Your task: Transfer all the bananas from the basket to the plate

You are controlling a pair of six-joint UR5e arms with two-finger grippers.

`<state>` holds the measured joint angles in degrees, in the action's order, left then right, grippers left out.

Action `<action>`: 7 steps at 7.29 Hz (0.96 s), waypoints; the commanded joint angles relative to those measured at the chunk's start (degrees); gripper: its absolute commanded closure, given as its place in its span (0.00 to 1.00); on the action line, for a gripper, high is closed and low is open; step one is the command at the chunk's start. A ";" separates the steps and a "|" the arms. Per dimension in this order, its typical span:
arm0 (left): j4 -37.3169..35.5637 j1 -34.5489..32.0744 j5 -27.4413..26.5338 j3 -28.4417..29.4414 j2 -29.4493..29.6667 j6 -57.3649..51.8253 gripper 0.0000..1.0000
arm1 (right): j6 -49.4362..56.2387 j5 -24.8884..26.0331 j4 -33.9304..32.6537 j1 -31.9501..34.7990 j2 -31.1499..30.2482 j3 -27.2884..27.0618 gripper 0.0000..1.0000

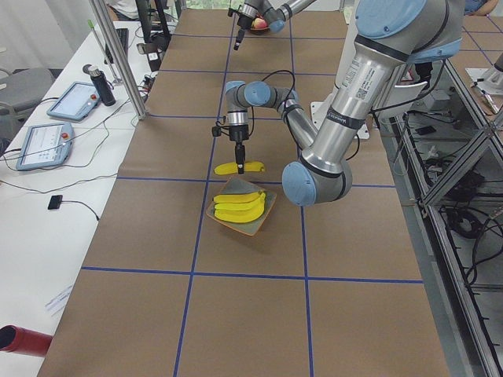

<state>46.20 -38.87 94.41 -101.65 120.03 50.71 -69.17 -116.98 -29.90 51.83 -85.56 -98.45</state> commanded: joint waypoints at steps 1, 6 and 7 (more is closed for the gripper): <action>0.03 0.02 -3.07 3.81 0.12 -0.34 1.00 | 0.00 0.00 0.01 0.02 -0.04 0.02 0.00; 0.56 0.02 -4.14 6.11 0.12 -0.43 0.05 | 0.00 -0.35 0.01 0.55 -0.04 0.02 0.00; 0.56 0.02 -4.24 6.20 0.12 -0.43 0.00 | 0.00 -0.96 0.01 1.07 -0.13 0.02 0.00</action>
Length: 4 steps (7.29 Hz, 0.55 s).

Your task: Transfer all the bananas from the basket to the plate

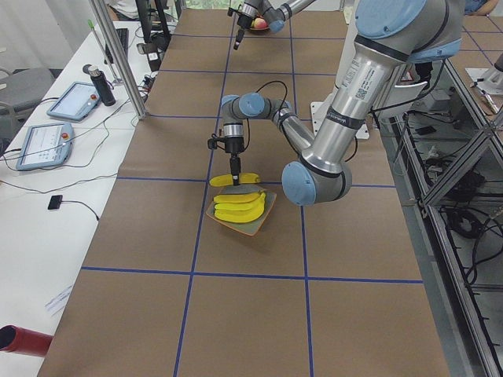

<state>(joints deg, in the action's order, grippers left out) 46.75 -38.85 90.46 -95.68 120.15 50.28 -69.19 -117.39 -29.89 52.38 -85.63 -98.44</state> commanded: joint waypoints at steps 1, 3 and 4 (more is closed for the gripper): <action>0.01 0.00 -0.29 0.15 0.00 0.00 0.00 | 0.02 -0.65 0.00 0.61 0.03 0.00 0.00; 0.27 -0.09 -0.29 0.14 0.17 -0.09 0.00 | 0.02 -0.65 0.00 0.70 -0.06 0.00 0.00; 0.54 -0.78 -0.29 -0.73 0.44 -2.61 0.00 | 0.02 -0.65 0.00 0.79 -0.06 0.00 0.00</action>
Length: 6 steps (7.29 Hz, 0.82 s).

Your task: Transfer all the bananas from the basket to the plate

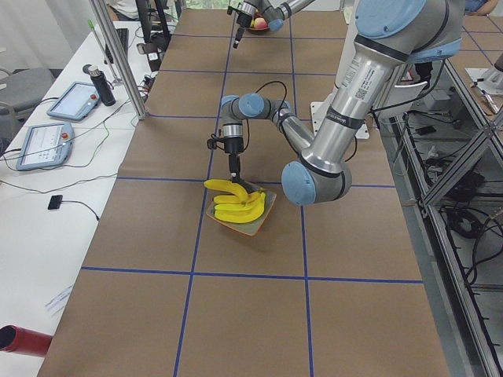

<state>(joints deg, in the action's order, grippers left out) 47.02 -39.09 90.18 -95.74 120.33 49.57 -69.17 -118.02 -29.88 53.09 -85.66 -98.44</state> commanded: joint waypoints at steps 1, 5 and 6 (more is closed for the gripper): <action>0.35 -0.98 0.08 -1.72 0.43 -2.80 0.00 | 0.00 -0.10 0.00 0.35 -0.04 -0.17 0.00; 10.02 -5.89 10.39 -12.97 0.08 -8.44 0.00 | 0.61 -5.28 -0.96 7.62 -1.26 0.17 0.00; 18.37 -7.91 14.98 -12.98 -2.01 -8.52 0.00 | 4.88 -5.55 -1.84 9.91 -1.96 1.57 0.00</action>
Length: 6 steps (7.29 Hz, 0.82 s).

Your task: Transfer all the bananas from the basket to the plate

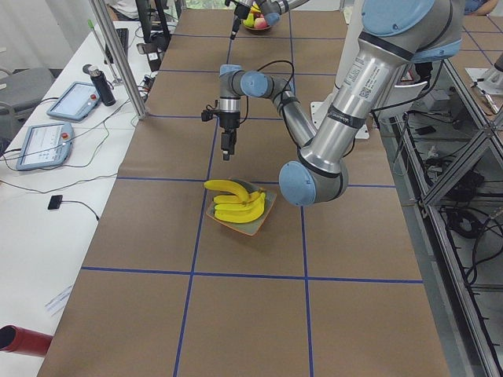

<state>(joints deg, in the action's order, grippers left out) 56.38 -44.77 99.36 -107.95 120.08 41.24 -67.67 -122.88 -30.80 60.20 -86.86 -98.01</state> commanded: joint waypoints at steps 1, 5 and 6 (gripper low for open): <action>18.32 -4.33 9.15 -0.68 -4.65 -0.98 0.00 | 10.64 -2.09 -7.46 5.26 -0.60 1.42 0.00; 39.31 -20.39 28.55 9.56 -12.50 -13.67 0.00 | 44.21 -7.81 -46.56 16.68 4.24 0.98 0.00; 40.46 -24.27 32.78 13.09 -12.59 -18.87 0.00 | 51.16 -7.82 -52.03 17.92 3.54 1.07 0.00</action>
<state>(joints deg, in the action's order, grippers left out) 94.54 -63.85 126.53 -99.28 108.05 28.66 -25.68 -130.15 -74.32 75.88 -83.08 -97.02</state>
